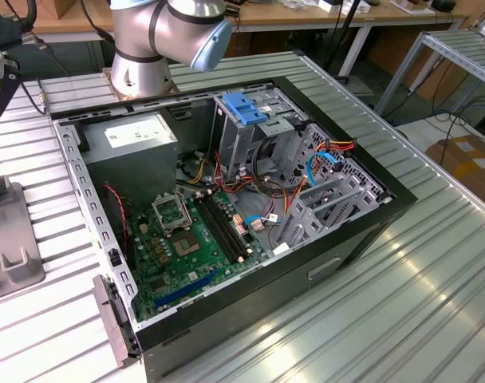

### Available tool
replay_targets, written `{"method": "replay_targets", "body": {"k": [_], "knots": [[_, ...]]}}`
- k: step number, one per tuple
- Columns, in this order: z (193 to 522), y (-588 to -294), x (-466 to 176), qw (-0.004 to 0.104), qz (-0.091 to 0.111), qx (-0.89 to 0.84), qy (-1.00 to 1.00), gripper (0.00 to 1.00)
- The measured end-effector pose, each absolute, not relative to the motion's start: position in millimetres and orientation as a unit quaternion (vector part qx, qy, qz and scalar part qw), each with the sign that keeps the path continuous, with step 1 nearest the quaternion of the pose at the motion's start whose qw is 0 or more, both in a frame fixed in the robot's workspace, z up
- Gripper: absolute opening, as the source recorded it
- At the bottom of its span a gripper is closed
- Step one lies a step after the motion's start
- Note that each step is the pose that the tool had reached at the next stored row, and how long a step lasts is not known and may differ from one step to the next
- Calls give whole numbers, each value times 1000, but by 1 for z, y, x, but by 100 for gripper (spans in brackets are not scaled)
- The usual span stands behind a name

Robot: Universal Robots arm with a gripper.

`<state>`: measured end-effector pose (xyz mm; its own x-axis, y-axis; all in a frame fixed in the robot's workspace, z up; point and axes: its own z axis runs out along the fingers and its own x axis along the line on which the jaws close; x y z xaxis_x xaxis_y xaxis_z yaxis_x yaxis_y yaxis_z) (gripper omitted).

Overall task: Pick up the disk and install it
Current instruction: 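Reach for the disk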

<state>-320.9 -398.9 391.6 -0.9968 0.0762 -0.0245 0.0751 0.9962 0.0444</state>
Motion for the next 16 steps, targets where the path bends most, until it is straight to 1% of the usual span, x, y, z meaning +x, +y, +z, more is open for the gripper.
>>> {"method": "replay_targets", "body": {"k": [16], "knots": [[391,-399,-332,13,22,38,999,10]]}}
